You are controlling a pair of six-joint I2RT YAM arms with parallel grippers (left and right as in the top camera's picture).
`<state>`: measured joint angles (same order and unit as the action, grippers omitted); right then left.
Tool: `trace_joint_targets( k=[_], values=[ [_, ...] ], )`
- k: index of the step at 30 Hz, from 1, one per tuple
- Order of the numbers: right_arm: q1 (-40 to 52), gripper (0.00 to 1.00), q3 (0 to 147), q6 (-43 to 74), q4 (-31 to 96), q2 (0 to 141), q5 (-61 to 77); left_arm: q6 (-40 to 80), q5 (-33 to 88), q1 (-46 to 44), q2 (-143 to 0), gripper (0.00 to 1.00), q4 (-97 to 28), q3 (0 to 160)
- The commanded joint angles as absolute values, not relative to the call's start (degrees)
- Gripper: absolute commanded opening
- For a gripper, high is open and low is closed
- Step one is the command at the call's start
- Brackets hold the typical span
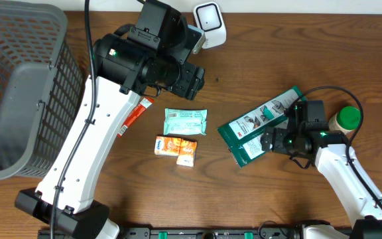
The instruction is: Scan the item barcode
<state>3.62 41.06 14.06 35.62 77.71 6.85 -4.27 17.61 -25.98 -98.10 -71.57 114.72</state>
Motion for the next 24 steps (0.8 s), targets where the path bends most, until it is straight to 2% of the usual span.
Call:
trace_joint_targets(
  k=[1,3,5,6,8,9,12,16,19,24],
  values=[
    [3.38,0.94,42.13,12.82,41.36,77.14,0.99,-3.99,16.80,-25.71,-98.74,0.70,-71.83,114.54],
    [3.29,0.88,43.88,13.28,44.97,77.14,0.71,-3.99,16.80,-25.71,-98.74,0.70,-71.90,114.54],
    [3.33,0.77,46.11,13.21,46.30,77.14,3.25,-3.97,16.08,-25.71,-98.74,0.70,-71.85,114.54],
    [3.42,0.63,46.94,13.23,46.00,77.14,5.69,-3.95,14.92,-25.71,-98.74,0.70,-71.85,114.54],
    [3.46,0.16,47.81,13.23,43.27,77.14,13.28,-3.14,11.16,-25.71,-98.74,0.70,-71.99,114.54],
    [3.62,0.07,47.79,13.32,40.99,77.17,17.82,-1.30,8.01,-25.71,-98.76,0.69,-72.07,114.54],
    [5.21,0.01,47.72,16.97,35.53,77.93,21.78,3.92,-2.96,-25.65,-98.76,0.63,-72.93,114.54],
    [10.13,0.01,47.42,21.28,29.85,80.66,16.10,9.87,-16.08,-24.47,-98.76,0.63,-75.18,114.54],
    [14.68,0.01,47.40,21.85,25.12,83.61,12.49,10.66,-17.23,-22.35,-98.76,0.67,-76.47,114.54],
    [22.31,0.01,47.40,21.82,16.29,89.62,6.48,11.53,-17.23,-17.52,-98.76,0.69,-77.38,114.45]
  ],
)
